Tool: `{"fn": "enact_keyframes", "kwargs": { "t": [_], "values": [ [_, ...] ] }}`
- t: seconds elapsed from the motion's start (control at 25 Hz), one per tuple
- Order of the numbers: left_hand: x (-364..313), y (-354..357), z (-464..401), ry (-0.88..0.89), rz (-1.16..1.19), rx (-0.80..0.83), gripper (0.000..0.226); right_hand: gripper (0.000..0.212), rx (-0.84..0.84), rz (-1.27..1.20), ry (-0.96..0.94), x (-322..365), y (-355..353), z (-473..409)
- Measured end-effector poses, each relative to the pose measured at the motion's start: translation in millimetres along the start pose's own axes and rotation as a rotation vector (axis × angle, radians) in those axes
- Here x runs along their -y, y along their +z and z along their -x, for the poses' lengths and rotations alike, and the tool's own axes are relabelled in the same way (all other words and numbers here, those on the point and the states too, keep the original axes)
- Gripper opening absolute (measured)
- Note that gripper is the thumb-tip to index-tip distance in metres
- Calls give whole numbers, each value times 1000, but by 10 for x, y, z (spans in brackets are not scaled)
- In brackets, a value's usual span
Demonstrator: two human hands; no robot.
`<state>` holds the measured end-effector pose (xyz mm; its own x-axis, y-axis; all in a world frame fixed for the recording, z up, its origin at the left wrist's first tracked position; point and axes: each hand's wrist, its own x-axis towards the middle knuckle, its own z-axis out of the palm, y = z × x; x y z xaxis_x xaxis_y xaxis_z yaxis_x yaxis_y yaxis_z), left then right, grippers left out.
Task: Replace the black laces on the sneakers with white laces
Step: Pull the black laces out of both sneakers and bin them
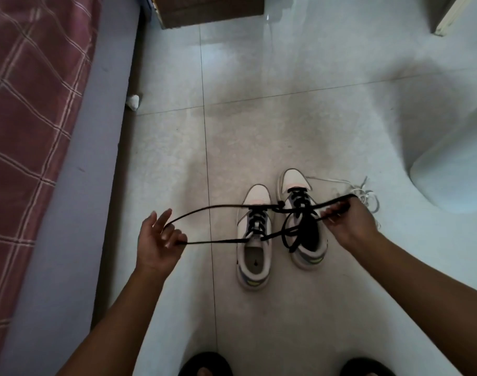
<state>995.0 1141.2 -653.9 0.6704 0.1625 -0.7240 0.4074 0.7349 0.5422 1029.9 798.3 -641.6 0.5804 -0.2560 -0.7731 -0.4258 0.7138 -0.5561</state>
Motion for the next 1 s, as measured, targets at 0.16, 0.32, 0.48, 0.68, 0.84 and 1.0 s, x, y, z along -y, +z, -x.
{"fn": "enact_keyframes", "kwargs": {
  "t": [0.16,0.32,0.48,0.68,0.84,1.0],
  "values": [
    [81,-304,-113,-100,-519,-296,20,24,-178,199,-118,269,-203,-150],
    [141,-157,-88,138,-936,-321,27,27,-317,165,-193,545,-260,-236],
    [577,403,81,546,-1439,135,10,43,-519,1134,-344,280,-125,-152],
    [1006,658,99,704,-1805,216,22,8,340,1513,-605,-610,264,381],
    [975,623,78,651,-1691,173,16,27,477,1900,-407,-997,231,440],
    [916,767,22,453,-1676,132,13,32,357,2075,-449,-960,329,316]
  ]
}}
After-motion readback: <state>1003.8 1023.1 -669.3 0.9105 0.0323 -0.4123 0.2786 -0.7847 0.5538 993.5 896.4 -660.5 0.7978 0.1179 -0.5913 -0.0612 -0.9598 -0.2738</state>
